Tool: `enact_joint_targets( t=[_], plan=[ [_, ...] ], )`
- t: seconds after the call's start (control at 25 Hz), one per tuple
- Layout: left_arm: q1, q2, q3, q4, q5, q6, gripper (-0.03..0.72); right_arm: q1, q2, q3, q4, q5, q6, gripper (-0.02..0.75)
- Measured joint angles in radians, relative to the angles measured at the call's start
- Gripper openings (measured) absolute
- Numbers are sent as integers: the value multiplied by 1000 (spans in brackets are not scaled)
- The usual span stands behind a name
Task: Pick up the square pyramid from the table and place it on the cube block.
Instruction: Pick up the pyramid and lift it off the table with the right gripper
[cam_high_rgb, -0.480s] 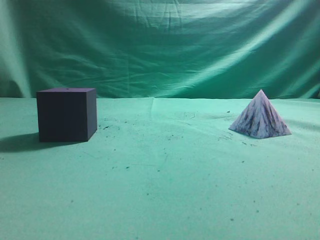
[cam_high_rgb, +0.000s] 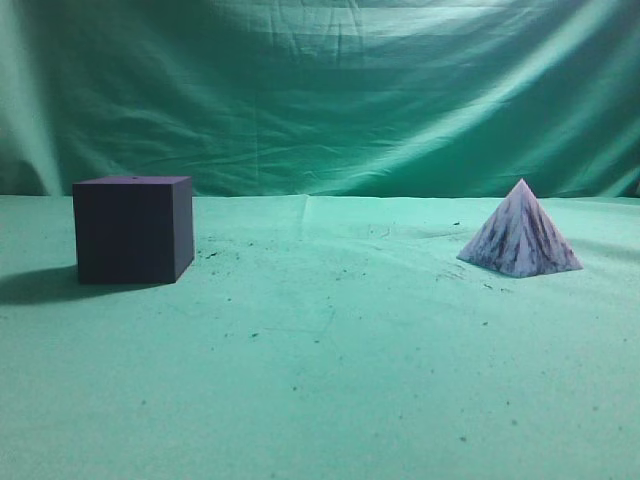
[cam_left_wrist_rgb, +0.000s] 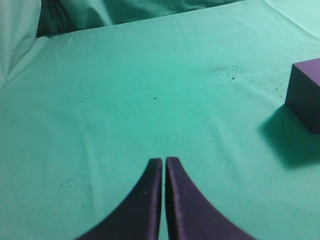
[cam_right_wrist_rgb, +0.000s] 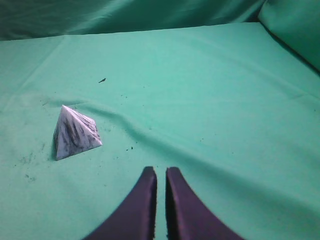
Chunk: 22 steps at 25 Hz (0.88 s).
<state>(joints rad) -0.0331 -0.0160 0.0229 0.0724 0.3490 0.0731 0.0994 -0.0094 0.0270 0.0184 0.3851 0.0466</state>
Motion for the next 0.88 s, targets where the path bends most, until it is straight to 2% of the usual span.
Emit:
enact_joint_targets(
  t=[0.28, 0.36, 0.52, 0.56, 0.68, 0.88],
  plan=[
    [0, 0, 0, 0, 0, 0, 0, 0, 0, 2, 0, -22, 0, 62],
    [0, 0, 0, 0, 0, 0, 0, 0, 0, 2, 24, -104, 1, 62],
    [0, 0, 0, 0, 0, 0, 0, 0, 0, 3, 87, -412, 2, 62],
    [0, 0, 0, 0, 0, 0, 0, 0, 0, -6, 92, -442, 2, 62],
    [0, 0, 0, 0, 0, 0, 0, 0, 7, -124, 90, -343, -12, 62],
    [0, 0, 0, 0, 0, 0, 0, 0, 215, -409, 90, 3, -34, 62]
  ],
)
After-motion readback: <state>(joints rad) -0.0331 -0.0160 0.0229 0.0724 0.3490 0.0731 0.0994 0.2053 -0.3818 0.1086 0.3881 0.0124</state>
